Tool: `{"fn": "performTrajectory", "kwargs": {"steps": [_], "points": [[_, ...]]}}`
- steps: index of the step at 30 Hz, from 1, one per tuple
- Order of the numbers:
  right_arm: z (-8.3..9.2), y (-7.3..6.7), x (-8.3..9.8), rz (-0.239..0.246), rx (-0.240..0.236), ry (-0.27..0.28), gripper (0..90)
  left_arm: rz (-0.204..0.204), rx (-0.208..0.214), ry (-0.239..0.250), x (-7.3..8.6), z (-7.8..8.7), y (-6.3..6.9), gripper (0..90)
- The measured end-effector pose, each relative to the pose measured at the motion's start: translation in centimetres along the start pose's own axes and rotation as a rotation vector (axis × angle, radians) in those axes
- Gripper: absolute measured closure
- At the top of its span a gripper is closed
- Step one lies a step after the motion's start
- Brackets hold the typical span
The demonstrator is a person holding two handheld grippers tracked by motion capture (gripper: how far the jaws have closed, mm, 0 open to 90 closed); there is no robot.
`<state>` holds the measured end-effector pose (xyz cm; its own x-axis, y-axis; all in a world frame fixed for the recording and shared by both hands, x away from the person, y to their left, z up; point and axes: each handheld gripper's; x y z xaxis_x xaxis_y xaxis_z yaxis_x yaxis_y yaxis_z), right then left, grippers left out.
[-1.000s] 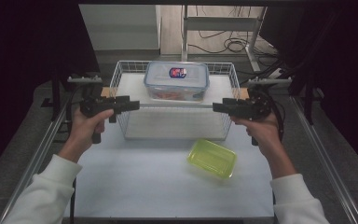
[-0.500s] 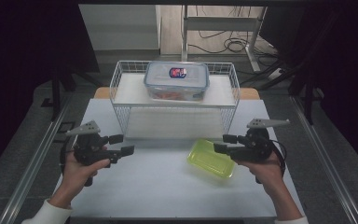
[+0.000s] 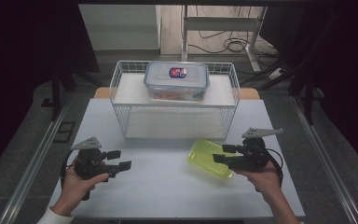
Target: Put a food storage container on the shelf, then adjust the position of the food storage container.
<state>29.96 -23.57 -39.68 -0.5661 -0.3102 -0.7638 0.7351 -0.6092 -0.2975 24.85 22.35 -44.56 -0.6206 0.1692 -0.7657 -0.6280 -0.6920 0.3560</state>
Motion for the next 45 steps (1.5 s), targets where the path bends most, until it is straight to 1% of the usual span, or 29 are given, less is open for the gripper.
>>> {"fn": "performTrajectory", "kwargs": {"steps": [4, 7, 10, 11, 16, 18, 20, 22, 23, 26, 28, 29, 30, 31, 32, 34, 35, 37, 38, 39, 40, 41, 43, 44, 45], "points": [[-0.2, -0.1, 0.1, 0.005, -0.004, -0.008, 37.4, -0.013, -0.015, -0.02, 0.1, -0.6, 0.1, 28.2], [-0.2, 0.0, 0.4, 0.001, 0.008, -0.02, 37.4, -0.015, -0.013, -0.027, 0.1, -0.9, 0.2, 27.6], [-0.2, 0.2, 0.5, -0.011, -0.001, -0.02, 37.5, -0.016, -0.01, -0.029, 0.1, -1.0, 0.3, 27.5], [-0.2, 0.2, 0.5, -0.009, 0.004, -0.024, 37.5, -0.019, -0.01, -0.033, 0.1, -1.1, 0.3, 27.5], [-0.7, 0.5, 0.8, -0.014, 0.012, -0.038, 38.3, -0.021, -0.016, -0.051, 0.4, -1.3, 0.2, 27.3], [-1.0, 0.7, 0.8, -0.013, 0.019, -0.045, 38.9, -0.014, -0.01, -0.054, 0.5, -1.4, 0.1, 27.1], [-1.2, 0.8, 0.9, -0.014, 0.02, -0.054, 39.2, -0.002, 0.015, -0.055, 0.6, -1.5, 0.1, 26.9], [-1.5, 0.9, 0.9, -0.011, 0.018, -0.06, 39.3, -0.008, 0.009, -0.056, 0.6, -1.5, 0.2, 26.7], [-1.8, 1.1, 1.0, -0.009, 0.023, -0.077, 39.4, -0.016, -0.002, -0.067, 0.7, -1.7, 0.3, 26.3], [-2.3, 1.3, 0.9, -0.008, 0.031, -0.096, 39.6, -0.017, -0.008, -0.075, 0.9, -1.8, 0.2, 26.3], [-2.5, 1.4, 0.9, -0.004, 0.038, -0.103, 39.7, -0.013, -0.008, -0.076, 1.0, -1.9, 0.2, 26.3], [-2.8, 1.6, 0.8, -0.002, 0.057, -0.116, 40.8, -0.006, -0.006, -0.074, 1.1, -1.8, 0.1, 26.3], [-2.8, 1.6, 0.8, -0.002, 0.057, -0.116, 40.8, -0.006, -0.006, -0.074, 1.1, -1.8, 0.1, 26.4], [-3.1, 1.7, 0.7, -0.002, 0.067, -0.122, 41.2, -0.003, -0.007, -0.073, 1.1, -1.8, 0.0, 26.4], [-3.6, 2.1, 0.5, 0.0, 0.09, -0.131, 43.9, 0.0, -0.006, -0.072, 1.2, -1.8, -0.1, 26.4], [-4.2, 2.5, 0.2, 0.002, 0.116, -0.137, 49.1, 0.007, -0.004, -0.074, 1.2, -1.9, -0.3, 26.4], [-4.2, 2.5, 0.2, 0.002, 0.116, -0.137, 49.1, 0.007, -0.004, -0.074, 1.2, -1.9, -0.3, 26.4], [-4.7, 3.0, -0.2, 0.009, 0.144, -0.14, 56.1, 0.011, -0.003, -0.078, 1.3, -2.0, -0.4, 26.5], [-5.3, 3.5, -0.5, 0.017, 0.167, -0.143, 62.0, 0.015, -0.001, -0.088, 1.4, -2.2, -0.5, 26.9], [-5.3, 3.5, -0.5, 0.017, 0.167, -0.143, 62.0, 0.015, -0.001, -0.088, 1.4, -2.2, -0.5, 27.0], [-6.0, 3.9, -0.8, 0.027, 0.19, -0.148, 67.3, 0.021, 0.002, -0.093, 1.5, -2.3, -0.6, 27.0], [-6.4, 4.2, -0.9, 0.031, 0.202, -0.151, 70.4, 0.021, 0.001, -0.095, 1.5, -2.4, -0.6, 26.9], [-7.1, 4.6, -1.2, 0.062, 0.235, -0.163, 77.6, 0.021, -0.001, -0.095, 1.5, -2.4, -0.6, 26.9], [-7.1, 4.6, -1.2, 0.062, 0.235, -0.163, 77.6, 0.02, -0.001, -0.095, 1.6, -2.4, -0.6, 26.9], [-7.9, 5.0, -1.5, 0.09, 0.275, -0.176, 83.3, 0.021, -0.002, -0.094, 1.6, -2.3, -0.6, 26.8]]}}
Point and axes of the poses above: each handheld gripper's, and its own axes: z roughly backward along the jaws, x roughly out of its underside, y roughly to its right
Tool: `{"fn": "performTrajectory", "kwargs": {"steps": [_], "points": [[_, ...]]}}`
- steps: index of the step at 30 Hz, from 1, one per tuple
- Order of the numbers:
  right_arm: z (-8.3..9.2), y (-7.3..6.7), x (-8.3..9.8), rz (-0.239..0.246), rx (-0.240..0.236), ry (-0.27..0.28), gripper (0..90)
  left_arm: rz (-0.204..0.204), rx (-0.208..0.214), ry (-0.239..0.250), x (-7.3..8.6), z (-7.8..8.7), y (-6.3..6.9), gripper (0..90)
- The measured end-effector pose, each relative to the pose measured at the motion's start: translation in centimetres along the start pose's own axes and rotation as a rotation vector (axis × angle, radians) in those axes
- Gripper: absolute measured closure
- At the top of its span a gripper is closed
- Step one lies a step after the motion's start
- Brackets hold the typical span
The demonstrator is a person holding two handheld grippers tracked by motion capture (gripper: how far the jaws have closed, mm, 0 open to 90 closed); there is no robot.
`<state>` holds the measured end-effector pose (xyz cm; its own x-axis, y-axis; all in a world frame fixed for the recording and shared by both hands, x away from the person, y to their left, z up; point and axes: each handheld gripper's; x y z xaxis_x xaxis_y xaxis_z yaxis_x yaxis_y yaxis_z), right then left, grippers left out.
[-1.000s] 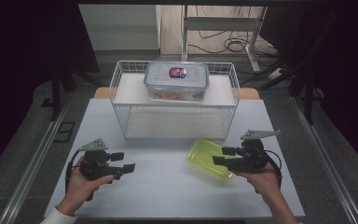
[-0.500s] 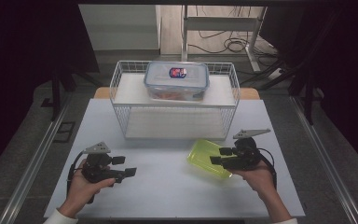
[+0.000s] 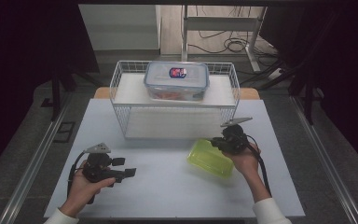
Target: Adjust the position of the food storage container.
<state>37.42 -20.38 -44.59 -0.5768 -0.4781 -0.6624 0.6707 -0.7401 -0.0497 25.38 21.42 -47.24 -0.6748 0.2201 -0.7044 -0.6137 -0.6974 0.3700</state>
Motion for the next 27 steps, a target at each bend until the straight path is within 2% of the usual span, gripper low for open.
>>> {"fn": "performTrajectory", "kwargs": {"steps": [2, 3, 4, 7, 10, 11, 17, 22, 27], "points": [[-0.3, 0.1, -0.1, 0.005, 0.009, -0.001, 84.7, 0.001, 0.002, -0.001, 0.0, 0.0, 0.0, 27.0], [-1.1, 0.7, -0.6, 0.011, 0.042, -0.007, 87.0, 0.005, 0.008, -0.003, 0.0, 0.1, -0.1, 27.2], [-1.5, 0.9, -0.7, 0.012, 0.055, -0.011, 88.2, 0.007, 0.009, -0.004, 0.0, 0.2, -0.3, 27.3], [-2.0, 1.3, -0.8, 0.028, 0.064, -0.021, 88.9, 0.011, 0.011, -0.003, 0.1, 0.3, -0.4, 27.3], [-2.9, 1.8, -0.7, 0.041, 0.084, -0.053, 89.1, 0.015, 0.007, -0.002, 0.1, 0.4, -0.6, 27.3], [-3.4, 1.9, -0.7, 0.065, 0.099, -0.068, 89.1, 0.019, 0.005, -0.004, 0.2, 0.3, -0.7, 27.3], [-4.5, 1.3, -0.6, 0.107, 0.084, -0.11, 89.2, 0.019, 0.004, -0.009, 0.2, 0.2, -0.8, 27.5], [-4.6, 1.1, -0.6, 0.101, 0.063, -0.129, 89.2, 0.013, 0.006, -0.014, 0.2, 0.1, -0.7, 27.5], [-4.9, -0.1, -0.6, 0.136, 0.016, -0.137, 89.2, 0.018, 0.008, -0.01, 0.1, 0.1, -0.8, 27.5]]}}
Point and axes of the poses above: each handheld gripper's, and its own axes: z roughly backward along the jaws, x roughly out of its underside, y roughly to its right
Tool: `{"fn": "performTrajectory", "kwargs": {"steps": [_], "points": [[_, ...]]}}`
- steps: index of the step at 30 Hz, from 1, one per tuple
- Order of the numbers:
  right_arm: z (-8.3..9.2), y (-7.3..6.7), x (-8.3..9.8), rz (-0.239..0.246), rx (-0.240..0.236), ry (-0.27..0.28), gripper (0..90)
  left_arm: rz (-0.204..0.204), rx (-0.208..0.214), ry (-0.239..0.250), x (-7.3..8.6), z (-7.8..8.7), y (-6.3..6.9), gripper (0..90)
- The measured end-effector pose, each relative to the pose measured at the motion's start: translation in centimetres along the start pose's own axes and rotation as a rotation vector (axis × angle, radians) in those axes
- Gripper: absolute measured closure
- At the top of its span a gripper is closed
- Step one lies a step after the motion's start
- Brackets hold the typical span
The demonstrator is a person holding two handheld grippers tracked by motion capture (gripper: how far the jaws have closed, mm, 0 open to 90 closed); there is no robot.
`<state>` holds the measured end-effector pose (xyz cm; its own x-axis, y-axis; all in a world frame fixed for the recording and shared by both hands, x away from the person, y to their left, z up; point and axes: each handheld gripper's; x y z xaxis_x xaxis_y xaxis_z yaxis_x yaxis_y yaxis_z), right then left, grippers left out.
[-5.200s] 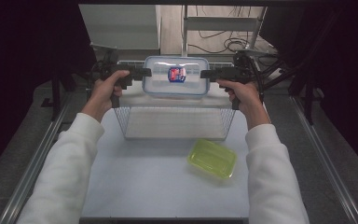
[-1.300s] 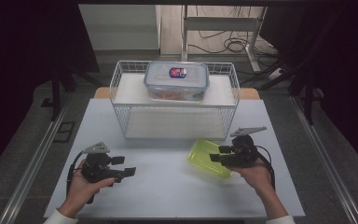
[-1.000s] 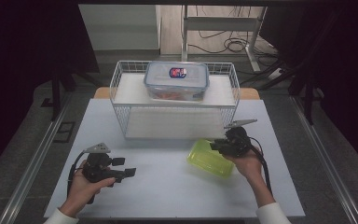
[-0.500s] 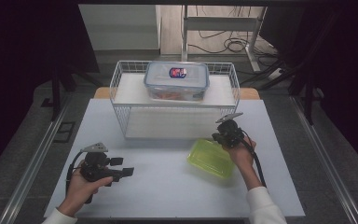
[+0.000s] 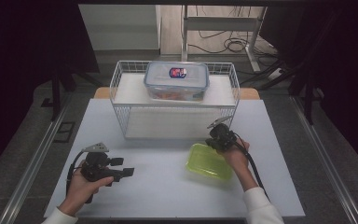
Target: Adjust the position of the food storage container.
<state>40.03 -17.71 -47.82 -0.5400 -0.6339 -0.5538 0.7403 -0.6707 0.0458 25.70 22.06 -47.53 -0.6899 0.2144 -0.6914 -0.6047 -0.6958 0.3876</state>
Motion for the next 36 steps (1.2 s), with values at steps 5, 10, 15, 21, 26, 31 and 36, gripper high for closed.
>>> {"fn": "performTrajectory", "kwargs": {"steps": [5, 10, 15, 21, 26, 31, 36], "points": [[-0.2, -1.7, -0.3, 0.028, -0.039, -0.013, 89.2, -0.002, 0.0, -0.005, 0.0, 0.0, 0.0, 27.5], [-0.4, -3.0, -0.4, 0.063, -0.046, -0.026, 89.2, -0.003, 0.001, -0.006, 0.1, 0.0, -0.1, 27.5], [1.2, -2.8, -0.1, 0.042, -0.024, 0.015, 89.3, 0.01, -0.003, 0.001, 0.1, 0.1, -0.2, 27.6], [4.7, -2.1, 1.5, -0.023, -0.01, 0.08, 89.3, 0.019, -0.011, -0.003, 0.3, 0.0, -0.3, 27.6], [7.4, -1.1, 4.7, -0.103, 0.058, 0.094, 89.2, 0.013, -0.019, -0.014, 0.3, -0.3, -0.1, 27.5], [8.4, 0.3, 7.9, -0.218, 0.084, 0.073, 89.2, 0.026, -0.023, -0.009, 0.2, -0.4, -0.1, 27.5], [7.8, 0.5, 9.8, -0.247, 0.089, 0.014, 89.2, 0.02, -0.025, -0.014, 0.2, -0.6, 0.0, 27.4]]}}
Point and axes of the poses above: each handheld gripper's, and its own axes: z roughly backward along the jaws, x roughly out of its underside, y roughly to its right
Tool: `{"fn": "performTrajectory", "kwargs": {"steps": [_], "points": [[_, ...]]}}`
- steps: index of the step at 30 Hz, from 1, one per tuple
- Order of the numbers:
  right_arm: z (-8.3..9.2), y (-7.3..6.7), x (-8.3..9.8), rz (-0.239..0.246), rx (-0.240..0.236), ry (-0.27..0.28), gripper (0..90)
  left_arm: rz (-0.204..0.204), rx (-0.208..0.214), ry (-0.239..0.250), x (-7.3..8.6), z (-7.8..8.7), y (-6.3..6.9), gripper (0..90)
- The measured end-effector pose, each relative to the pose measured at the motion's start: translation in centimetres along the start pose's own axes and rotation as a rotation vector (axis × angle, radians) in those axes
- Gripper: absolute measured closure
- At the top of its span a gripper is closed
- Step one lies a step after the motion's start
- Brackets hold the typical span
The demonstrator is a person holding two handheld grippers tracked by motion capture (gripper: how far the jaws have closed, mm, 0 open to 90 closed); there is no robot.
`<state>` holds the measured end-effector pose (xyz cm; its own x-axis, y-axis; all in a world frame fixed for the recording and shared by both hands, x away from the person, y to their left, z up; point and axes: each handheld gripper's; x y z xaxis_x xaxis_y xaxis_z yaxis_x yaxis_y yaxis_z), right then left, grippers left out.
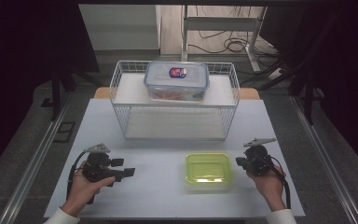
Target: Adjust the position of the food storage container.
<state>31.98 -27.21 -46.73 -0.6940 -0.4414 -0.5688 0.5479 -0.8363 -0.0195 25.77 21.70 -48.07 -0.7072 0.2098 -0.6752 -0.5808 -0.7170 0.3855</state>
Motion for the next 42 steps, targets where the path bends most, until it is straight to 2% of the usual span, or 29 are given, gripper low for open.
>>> {"fn": "performTrajectory", "kwargs": {"steps": [3, 8, 17, 18, 22, 28, 36, 42], "points": [[-0.6, -0.2, 0.0, 0.004, 0.001, -0.025, 89.2, -0.001, 0.0, -0.004, 0.1, -0.1, 0.0, 27.5], [-1.4, -1.6, -0.6, 0.05, 0.002, -0.064, 89.3, -0.001, -0.003, -0.007, 0.2, -0.1, 0.0, 27.5], [-2.1, -3.5, -1.2, 0.083, -0.04, -0.059, 89.2, 0.002, -0.006, -0.012, 0.3, -0.3, -0.1, 27.5], [-2.4, -4.2, -1.3, 0.098, -0.052, -0.063, 89.3, 0.001, -0.006, -0.015, 0.3, -0.4, -0.1, 27.5], [-2.8, -5.4, -1.6, 0.121, -0.066, -0.064, 89.2, -0.003, -0.005, -0.022, 0.4, -0.5, 0.0, 27.5], [-3.4, -6.6, -1.7, 0.134, -0.087, -0.061, 89.3, -0.001, -0.008, -0.02, 0.4, -0.5, 0.0, 27.5], [-3.7, -7.7, -1.8, 0.145, -0.106, -0.058, 89.2, -0.001, -0.011, -0.009, 0.5, -0.5, -0.1, 27.8], [-2.8, -7.2, -1.8, 0.13, -0.099, -0.024, 89.2, -0.002, -0.012, -0.011, 0.5, -0.6, -0.1, 27.6]]}}
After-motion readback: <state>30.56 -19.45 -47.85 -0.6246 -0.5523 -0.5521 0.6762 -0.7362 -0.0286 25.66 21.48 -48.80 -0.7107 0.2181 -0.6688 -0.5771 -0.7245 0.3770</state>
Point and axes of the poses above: each handheld gripper's, and its own axes: z roughly backward along the jaws, x roughly out of its underside, y roughly to its right
